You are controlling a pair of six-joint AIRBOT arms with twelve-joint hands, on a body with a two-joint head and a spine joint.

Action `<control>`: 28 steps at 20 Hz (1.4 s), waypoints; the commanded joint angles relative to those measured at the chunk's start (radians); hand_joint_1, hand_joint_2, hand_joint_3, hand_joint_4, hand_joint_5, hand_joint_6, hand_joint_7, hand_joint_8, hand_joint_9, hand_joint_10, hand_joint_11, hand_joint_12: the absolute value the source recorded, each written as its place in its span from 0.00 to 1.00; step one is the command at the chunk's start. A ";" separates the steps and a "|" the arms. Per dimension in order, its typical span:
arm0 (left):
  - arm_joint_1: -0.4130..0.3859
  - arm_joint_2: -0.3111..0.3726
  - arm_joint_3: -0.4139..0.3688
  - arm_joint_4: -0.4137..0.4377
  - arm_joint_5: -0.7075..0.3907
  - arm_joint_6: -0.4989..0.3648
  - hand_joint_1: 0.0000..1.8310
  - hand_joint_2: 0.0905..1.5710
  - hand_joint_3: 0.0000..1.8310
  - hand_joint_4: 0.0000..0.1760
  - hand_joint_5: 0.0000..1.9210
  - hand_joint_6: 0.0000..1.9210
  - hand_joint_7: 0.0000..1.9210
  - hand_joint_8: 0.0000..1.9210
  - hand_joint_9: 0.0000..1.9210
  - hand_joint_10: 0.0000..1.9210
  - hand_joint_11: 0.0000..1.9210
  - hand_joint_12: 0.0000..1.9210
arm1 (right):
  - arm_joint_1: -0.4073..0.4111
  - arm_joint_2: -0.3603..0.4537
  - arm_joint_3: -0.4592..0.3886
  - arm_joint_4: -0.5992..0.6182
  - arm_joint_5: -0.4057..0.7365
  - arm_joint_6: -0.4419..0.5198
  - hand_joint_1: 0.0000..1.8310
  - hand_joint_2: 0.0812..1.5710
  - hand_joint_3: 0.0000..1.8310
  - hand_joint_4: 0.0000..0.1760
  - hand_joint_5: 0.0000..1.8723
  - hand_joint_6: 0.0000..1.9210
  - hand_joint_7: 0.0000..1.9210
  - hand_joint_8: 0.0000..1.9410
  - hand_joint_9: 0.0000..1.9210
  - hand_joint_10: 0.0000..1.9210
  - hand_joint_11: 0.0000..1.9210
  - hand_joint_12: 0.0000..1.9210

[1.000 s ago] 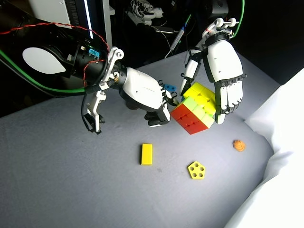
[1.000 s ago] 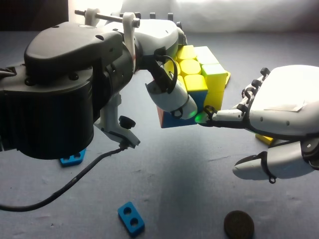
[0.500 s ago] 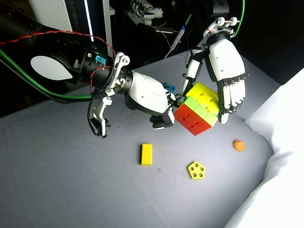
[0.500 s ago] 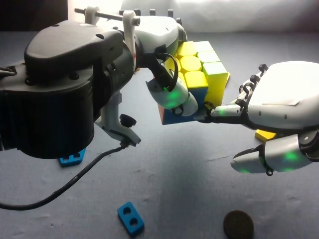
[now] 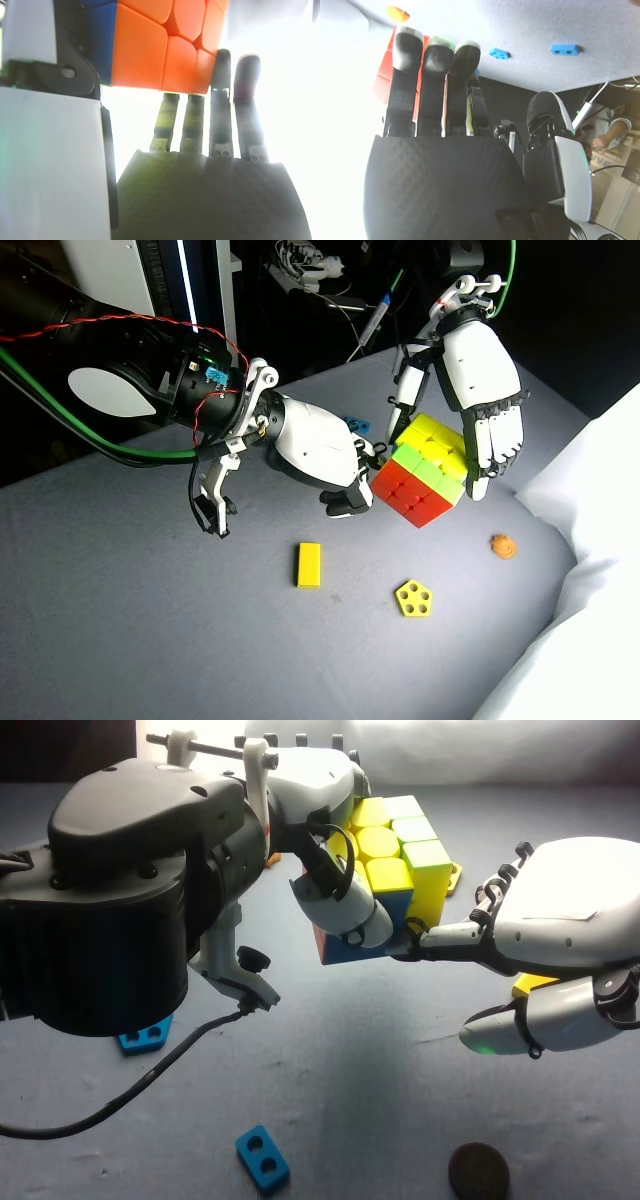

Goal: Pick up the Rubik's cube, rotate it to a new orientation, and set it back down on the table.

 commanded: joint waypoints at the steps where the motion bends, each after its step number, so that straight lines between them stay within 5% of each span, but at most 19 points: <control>1: -0.017 0.001 -0.007 0.047 0.040 -0.012 0.58 0.81 0.00 0.00 0.34 0.77 0.15 0.83 0.17 0.84 0.13 0.92 | 0.015 0.009 0.014 0.014 0.110 -0.007 0.00 0.80 0.00 0.00 0.07 0.00 0.34 0.87 0.38 1.00 0.31 1.00; 3: -0.018 0.001 -0.007 0.047 0.040 -0.012 0.58 0.80 0.00 0.00 0.34 0.76 0.16 0.82 0.17 0.83 0.14 0.91 | 0.015 0.009 0.014 0.013 0.104 -0.007 0.00 0.80 0.00 0.00 0.08 0.00 0.33 0.90 0.39 1.00 0.33 1.00; 4: -0.018 0.001 -0.007 0.047 0.040 -0.012 0.60 0.83 0.00 0.00 0.33 0.73 0.27 0.90 0.18 0.83 0.15 0.90 | 0.015 0.008 0.014 0.013 0.097 -0.009 0.00 0.80 0.00 0.00 0.08 0.00 0.33 0.90 0.38 1.00 0.33 1.00; 6: -0.018 0.001 -0.008 0.047 0.040 -0.012 0.59 0.80 0.00 0.00 0.35 0.74 0.16 0.82 0.16 0.84 0.13 0.91 | 0.015 0.008 0.014 0.013 0.089 -0.012 0.00 0.80 0.00 0.00 0.08 0.00 0.34 0.87 0.40 1.00 0.35 1.00; 14: -0.017 0.001 -0.008 0.047 0.037 -0.012 0.59 0.79 0.00 0.00 0.36 0.74 0.17 0.81 0.18 0.84 0.14 0.91 | 0.020 0.007 0.013 0.005 0.071 -0.008 0.01 0.80 0.00 0.00 0.08 0.00 0.34 0.86 0.39 1.00 0.33 1.00; 15: -0.017 0.001 -0.009 0.047 0.037 -0.012 0.61 0.82 0.00 0.00 0.33 0.71 0.29 0.89 0.19 0.83 0.15 0.90 | 0.021 0.007 0.010 -0.011 0.070 -0.002 0.00 0.80 0.00 0.00 0.07 0.00 0.33 0.89 0.39 1.00 0.33 1.00; 17: -0.017 0.001 -0.009 0.047 0.036 -0.012 0.59 0.79 0.00 0.00 0.36 0.74 0.17 0.82 0.18 0.84 0.15 0.91 | 0.022 0.020 -0.011 -0.040 0.068 0.013 0.00 0.80 0.00 0.00 0.08 0.00 0.33 0.86 0.37 1.00 0.31 1.00; 20: -0.017 0.001 -0.012 0.047 0.033 -0.012 0.58 0.81 0.00 0.00 0.34 0.77 0.15 0.83 0.17 0.85 0.14 0.91 | 0.027 0.053 -0.054 -0.190 0.067 0.159 0.00 0.80 0.00 0.00 0.07 0.00 0.33 0.88 0.38 1.00 0.32 1.00; 24: -0.017 0.001 -0.013 0.047 0.033 -0.012 0.58 0.80 0.00 0.00 0.34 0.76 0.15 0.84 0.17 0.84 0.15 0.90 | 0.045 0.101 -0.110 -0.199 0.067 0.176 0.00 0.80 0.00 0.00 0.08 0.00 0.33 0.90 0.39 1.00 0.33 1.00; 25: -0.017 0.001 -0.014 0.047 0.033 -0.012 0.59 0.84 0.00 0.00 0.31 0.76 0.26 0.91 0.18 0.85 0.14 0.92 | 0.049 0.116 -0.126 -0.201 0.067 0.177 0.00 0.79 0.00 0.00 0.08 0.00 0.34 0.88 0.39 1.00 0.32 1.00; 28: -0.016 0.001 -0.016 0.047 0.033 -0.012 0.59 0.78 0.00 0.00 0.37 0.72 0.18 0.80 0.19 0.82 0.15 0.90 | 0.067 0.139 -0.151 -0.201 0.041 0.203 0.00 0.79 0.00 0.00 0.07 0.00 0.32 0.87 0.36 1.00 0.29 1.00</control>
